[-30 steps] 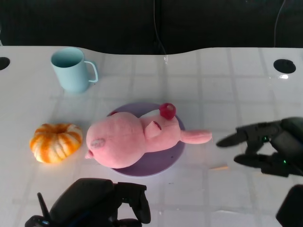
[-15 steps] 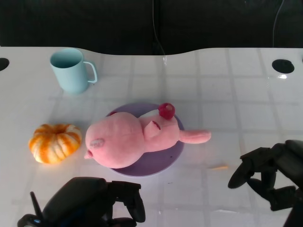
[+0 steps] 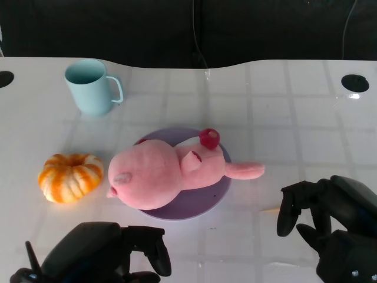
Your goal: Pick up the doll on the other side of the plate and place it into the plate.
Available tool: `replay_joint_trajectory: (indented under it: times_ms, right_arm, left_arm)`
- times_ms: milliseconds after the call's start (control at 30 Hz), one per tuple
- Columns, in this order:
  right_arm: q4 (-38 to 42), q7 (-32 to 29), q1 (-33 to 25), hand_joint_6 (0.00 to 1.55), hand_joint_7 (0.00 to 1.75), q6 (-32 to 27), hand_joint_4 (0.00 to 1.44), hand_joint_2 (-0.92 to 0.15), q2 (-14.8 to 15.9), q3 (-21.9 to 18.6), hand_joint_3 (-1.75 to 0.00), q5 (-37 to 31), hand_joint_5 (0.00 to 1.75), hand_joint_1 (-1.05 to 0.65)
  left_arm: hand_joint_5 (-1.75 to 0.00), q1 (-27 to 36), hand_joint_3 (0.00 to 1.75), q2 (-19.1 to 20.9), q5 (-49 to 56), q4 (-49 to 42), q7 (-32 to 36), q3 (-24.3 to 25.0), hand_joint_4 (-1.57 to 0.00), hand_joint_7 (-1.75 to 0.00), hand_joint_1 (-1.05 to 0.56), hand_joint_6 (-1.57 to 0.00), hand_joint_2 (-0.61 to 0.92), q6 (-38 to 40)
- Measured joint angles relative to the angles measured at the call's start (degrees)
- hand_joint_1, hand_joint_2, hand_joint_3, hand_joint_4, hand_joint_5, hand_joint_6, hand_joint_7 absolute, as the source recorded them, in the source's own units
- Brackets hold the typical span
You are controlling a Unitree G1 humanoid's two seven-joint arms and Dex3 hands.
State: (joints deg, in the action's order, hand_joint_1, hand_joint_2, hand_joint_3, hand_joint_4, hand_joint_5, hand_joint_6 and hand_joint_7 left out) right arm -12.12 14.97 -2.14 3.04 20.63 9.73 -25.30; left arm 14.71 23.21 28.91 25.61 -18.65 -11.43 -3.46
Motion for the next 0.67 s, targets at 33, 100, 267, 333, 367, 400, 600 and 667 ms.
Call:
replay_joint_trajectory:
  times_ms: [33,100,267,333,367,400,600,667]
  right_arm:
    - [0.1,0.0,0.0,0.89,1.22,0.0,0.85,-0.33,0.0,0.1,-1.27,0.0,1.75,-0.02]
    - [0.2,-0.2,0.0,0.89,1.23,-0.1,0.85,-0.33,0.0,0.1,-1.28,-0.1,1.75,-0.02]
    - [0.7,-1.2,0.0,0.88,1.24,0.2,0.86,-0.31,-0.2,0.1,-1.29,-0.3,1.75,0.0]
    - [0.8,-1.5,0.0,0.88,1.24,0.6,0.86,-0.31,-0.2,0.1,-1.29,-0.3,1.75,0.0]
    - [0.8,-1.7,0.0,0.88,1.24,0.9,0.86,-0.31,-0.2,0.1,-1.29,-0.3,1.75,-0.01]
    - [0.8,-1.8,0.0,0.88,1.24,1.1,0.86,-0.31,-0.2,0.1,-1.3,-0.3,1.75,-0.01]
    - [0.8,-2.4,-0.5,0.88,1.24,1.9,0.86,-0.3,-0.2,0.3,-1.31,-0.3,1.74,-0.01]
    - [0.8,-2.6,-0.7,0.89,1.24,2.0,0.87,-0.3,-0.2,0.4,-1.31,-0.6,1.74,0.0]
  left_arm:
    - [-1.59,0.0,0.36,0.0,0.0,0.0,0.0,0.1,-0.64,-1.12,-0.31,-0.69,0.92,0.0]
    - [-1.59,0.1,0.36,0.0,0.0,0.0,0.0,0.2,-0.64,-1.12,-0.3,-0.68,0.92,-0.1]
    - [-1.59,0.1,0.38,0.0,0.0,-0.6,0.1,0.3,-0.64,-1.11,-0.31,-0.68,0.92,-0.6]
    - [-1.58,0.1,0.37,0.0,0.0,-0.7,0.2,0.4,-0.64,-1.11,-0.31,-0.68,0.92,-1.0]
    - [-1.57,0.1,0.37,0.0,0.0,-0.7,0.2,0.4,-0.64,-1.1,-0.32,-0.68,0.92,-1.1]
    - [-1.57,0.1,0.37,0.0,0.1,-0.7,0.2,0.4,-0.64,-1.1,-0.32,-0.68,0.92,-1.1]
    - [-1.55,1.0,0.34,0.0,0.4,-0.7,0.2,0.5,-0.66,-1.08,-0.3,-0.7,0.92,-1.2]
    - [-1.54,1.2,0.33,0.0,0.2,-0.7,0.6,0.6,-0.67,-1.07,-0.3,-0.71,0.92,-1.4]
